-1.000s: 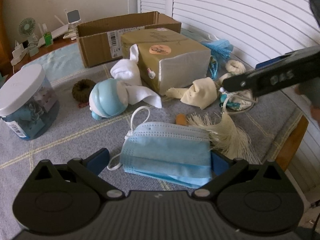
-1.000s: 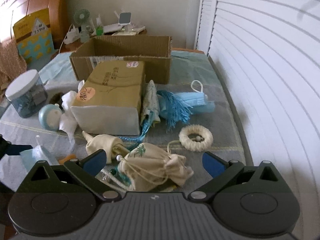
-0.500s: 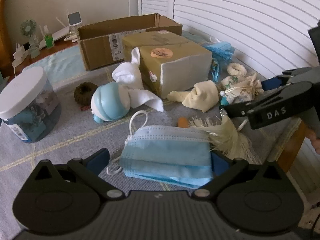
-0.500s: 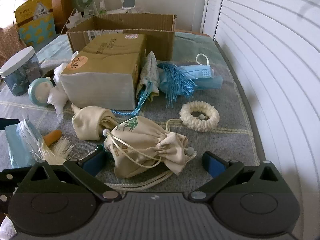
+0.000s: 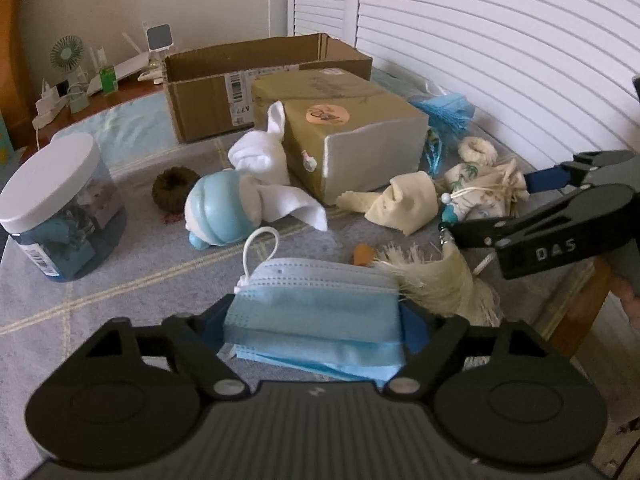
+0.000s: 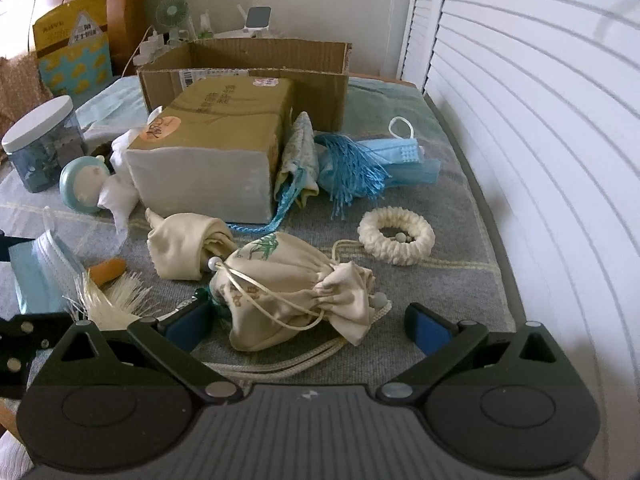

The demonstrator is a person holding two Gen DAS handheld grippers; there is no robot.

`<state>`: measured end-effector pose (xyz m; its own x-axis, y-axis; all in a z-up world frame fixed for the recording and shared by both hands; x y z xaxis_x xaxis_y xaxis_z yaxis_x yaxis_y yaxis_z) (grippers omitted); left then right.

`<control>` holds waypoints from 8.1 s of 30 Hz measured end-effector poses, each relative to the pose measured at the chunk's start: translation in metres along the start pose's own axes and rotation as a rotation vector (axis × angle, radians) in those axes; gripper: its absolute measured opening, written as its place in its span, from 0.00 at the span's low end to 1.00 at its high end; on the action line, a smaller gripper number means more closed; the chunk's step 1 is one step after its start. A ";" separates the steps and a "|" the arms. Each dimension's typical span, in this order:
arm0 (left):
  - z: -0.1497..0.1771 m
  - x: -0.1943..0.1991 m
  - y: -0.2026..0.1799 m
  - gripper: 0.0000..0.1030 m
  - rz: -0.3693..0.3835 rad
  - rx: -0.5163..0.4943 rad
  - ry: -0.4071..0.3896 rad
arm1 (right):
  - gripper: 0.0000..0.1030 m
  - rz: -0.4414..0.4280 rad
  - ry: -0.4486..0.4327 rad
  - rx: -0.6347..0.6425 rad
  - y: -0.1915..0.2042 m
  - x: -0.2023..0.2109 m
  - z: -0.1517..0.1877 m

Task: Organize soft objects
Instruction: 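Grasp the blue face mask with the left gripper while the right gripper grasps the cream drawstring pouch, then lift the cream pouch with the right gripper and drop it into the cardboard box, then carry the blue mask with the left gripper and release it into the cardboard box, then grasp the blue-and-white plush toy with the left gripper while the right gripper grasps the white knit ring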

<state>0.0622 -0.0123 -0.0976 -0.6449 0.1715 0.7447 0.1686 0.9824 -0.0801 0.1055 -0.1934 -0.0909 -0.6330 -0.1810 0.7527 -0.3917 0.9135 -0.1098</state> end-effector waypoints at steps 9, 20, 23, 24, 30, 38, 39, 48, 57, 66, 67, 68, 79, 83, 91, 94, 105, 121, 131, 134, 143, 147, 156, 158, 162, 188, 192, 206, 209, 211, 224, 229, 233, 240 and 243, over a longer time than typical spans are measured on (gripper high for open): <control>0.002 0.003 0.012 0.80 -0.017 0.024 0.004 | 0.97 -0.010 -0.034 0.061 0.013 0.003 -0.011; -0.002 0.012 0.016 0.75 0.021 -0.014 0.011 | 0.67 -0.006 -0.032 0.057 0.009 0.013 -0.012; -0.001 0.016 0.017 0.75 0.022 -0.031 0.014 | 0.65 -0.008 -0.031 0.055 0.008 0.018 -0.011; -0.001 0.017 0.018 0.75 0.022 -0.035 0.014 | 0.65 -0.003 -0.031 0.062 0.009 0.019 -0.010; -0.001 0.026 0.022 0.75 0.030 -0.035 0.012 | 0.64 0.011 -0.066 0.060 0.007 0.040 -0.013; -0.004 0.041 0.029 0.74 0.020 -0.045 -0.004 | 0.64 -0.001 -0.117 0.054 0.001 0.072 -0.034; -0.004 0.042 0.031 0.74 0.018 -0.041 -0.009 | 0.64 0.001 -0.123 0.053 0.001 0.075 -0.037; -0.013 0.054 0.040 0.74 0.045 -0.036 -0.045 | 0.64 0.014 -0.170 0.078 0.000 0.098 -0.077; -0.024 0.052 0.051 0.74 0.058 -0.043 -0.055 | 0.64 0.054 -0.254 0.092 -0.009 0.102 -0.147; -0.036 0.044 0.061 0.74 0.067 -0.015 -0.067 | 0.64 0.024 -0.288 0.080 -0.013 0.064 -0.224; -0.037 0.043 0.061 0.74 0.067 -0.012 -0.068 | 0.64 0.016 -0.291 0.077 -0.013 0.060 -0.232; -0.037 0.042 0.062 0.74 0.066 -0.010 -0.069 | 0.64 0.007 -0.293 0.076 -0.011 0.054 -0.240; -0.043 0.030 0.072 0.74 0.035 0.024 -0.041 | 0.64 -0.052 -0.188 0.076 -0.008 -0.030 -0.272; -0.044 0.029 0.074 0.74 0.020 0.030 -0.037 | 0.67 -0.045 -0.129 0.069 -0.011 -0.057 -0.265; -0.049 0.031 0.072 0.74 0.009 0.011 -0.035 | 1.00 -0.029 -0.151 0.000 -0.021 -0.043 -0.241; -0.055 0.034 0.070 0.74 0.007 -0.001 -0.038 | 1.00 -0.030 -0.161 -0.007 -0.021 -0.029 -0.227; -0.121 0.032 0.067 0.74 -0.007 -0.037 -0.076 | 1.00 0.092 -0.130 0.005 -0.004 -0.001 -0.149; -0.243 -0.057 0.064 0.74 -0.068 0.003 -0.078 | 1.00 0.040 -0.171 0.009 -0.001 0.032 -0.107; -0.260 -0.096 0.072 0.88 -0.121 0.034 -0.064 | 1.00 0.034 -0.157 -0.005 -0.007 0.028 -0.099; -0.259 -0.095 0.072 0.91 -0.131 0.042 -0.078 | 1.00 0.032 -0.158 -0.008 -0.008 0.028 -0.098; -0.236 -0.063 0.059 0.94 -0.105 -0.003 -0.091 | 1.00 0.036 -0.149 0.005 -0.005 0.031 -0.091; -0.213 -0.040 0.050 0.94 -0.086 -0.022 -0.100 | 1.00 0.035 -0.146 0.006 -0.003 0.035 -0.087; -0.142 0.008 0.036 0.94 -0.068 -0.052 -0.129 | 1.00 0.041 -0.130 0.035 0.004 0.043 -0.073; -0.125 0.013 0.035 0.94 -0.060 -0.037 -0.118 | 1.00 0.035 -0.117 0.039 0.006 0.042 -0.065; -0.091 0.019 0.034 0.94 -0.055 -0.019 -0.108 | 1.00 0.037 -0.071 0.054 0.010 0.036 -0.049; -0.043 -0.009 0.063 0.70 -0.022 0.099 -0.072 | 1.00 0.041 0.060 0.055 0.006 -0.009 -0.011; -0.046 -0.017 0.063 0.63 0.004 0.115 -0.064 | 1.00 0.060 0.053 0.007 -0.010 -0.004 -0.007; -0.049 -0.034 0.058 0.62 0.037 0.118 -0.038 | 1.00 0.055 0.014 -0.069 -0.029 -0.006 0.012; -0.049 -0.035 0.057 0.50 0.038 0.117 -0.037 | 1.00 0.056 -0.005 -0.067 -0.028 -0.006 0.012; -0.049 -0.035 0.057 0.48 0.041 0.119 -0.035 | 1.00 0.056 -0.013 -0.063 -0.028 -0.005 0.013; -0.038 -0.014 0.053 0.48 0.037 0.093 -0.022 | 0.99 0.111 -0.011 -0.072 -0.042 -0.009 0.003; -0.036 -0.013 0.055 0.48 0.034 0.096 -0.019 | 0.84 0.126 -0.022 -0.064 -0.049 -0.015 -0.008; -0.035 -0.014 0.055 0.49 0.031 0.097 -0.012 | 0.72 0.130 -0.029 -0.055 -0.052 -0.021 -0.016; -0.034 -0.016 0.054 0.54 0.033 0.090 -0.013 | 0.51 0.109 -0.035 -0.050 -0.050 -0.025 -0.024; -0.034 -0.014 0.054 0.56 0.034 0.083 -0.021 | 0.49 0.112 -0.035 -0.052 -0.049 -0.024 -0.024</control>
<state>0.1057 0.0361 -0.0897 -0.6553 0.2050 0.7270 0.1284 0.9787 -0.1602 0.1559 -0.2251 -0.0882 -0.6942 -0.0891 0.7143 -0.2832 0.9461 -0.1573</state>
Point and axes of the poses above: each gripper's, at about its wrist camera, not at the fingertips, and x roughly against the way its jaws point, y to its left, z to its underside, the point moved 5 cm from there along -x, roughly the way its jaws point, and after that the axes turned 5 degrees about x, right-handed, at the moved point
